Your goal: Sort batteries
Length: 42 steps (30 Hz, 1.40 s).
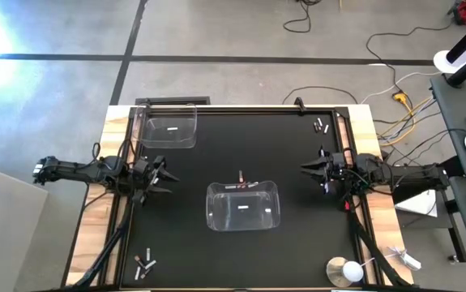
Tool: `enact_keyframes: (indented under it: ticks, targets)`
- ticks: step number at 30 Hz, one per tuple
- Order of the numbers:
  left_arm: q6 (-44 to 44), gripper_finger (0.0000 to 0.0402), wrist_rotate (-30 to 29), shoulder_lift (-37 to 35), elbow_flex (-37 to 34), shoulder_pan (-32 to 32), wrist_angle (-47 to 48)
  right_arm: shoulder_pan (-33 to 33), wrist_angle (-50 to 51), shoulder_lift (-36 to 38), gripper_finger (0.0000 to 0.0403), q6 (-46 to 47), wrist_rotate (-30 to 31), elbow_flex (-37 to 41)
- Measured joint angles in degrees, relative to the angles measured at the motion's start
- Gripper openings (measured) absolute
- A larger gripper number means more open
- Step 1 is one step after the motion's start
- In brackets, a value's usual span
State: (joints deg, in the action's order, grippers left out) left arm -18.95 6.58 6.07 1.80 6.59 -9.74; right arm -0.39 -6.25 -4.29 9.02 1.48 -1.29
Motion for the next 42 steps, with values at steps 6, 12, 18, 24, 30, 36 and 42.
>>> enact_keyframes:
  ticks: [6,12,18,24,30,36,42]
  targets:
    - [0.0,0.021,0.0,0.0,0.0,0.0,0.0,0.0,0.0,0.0,0.0062,0.0,0.0,0.0]
    - [0.0,0.021,0.0,0.0,0.0,0.0,0.0,0.0,0.0,0.0,0.0062,0.0,0.0,0.0]
    - [0.0,0.021,0.0,0.0,0.0,0.0,0.0,0.0,0.0,0.0,0.0074,0.0,0.0,0.0]
    - [0.0,0.021,0.0,0.0,0.0,0.0,0.0,0.0,0.0,0.0,0.0086,0.0,0.0,0.0]
    - [0.0,0.021,0.0,0.0,0.0,0.0,0.0,0.0,0.0,0.0,0.0093,0.0,0.0,0.0]
    - [0.0,0.021,0.0,0.0,0.0,0.0,0.0,0.0,0.0,0.0,0.0085,0.0,0.0,0.0]
    - [0.0,0.021,0.0,0.0,0.0,0.0,0.0,0.0,0.0,0.0,0.007,0.0,0.0,0.0]
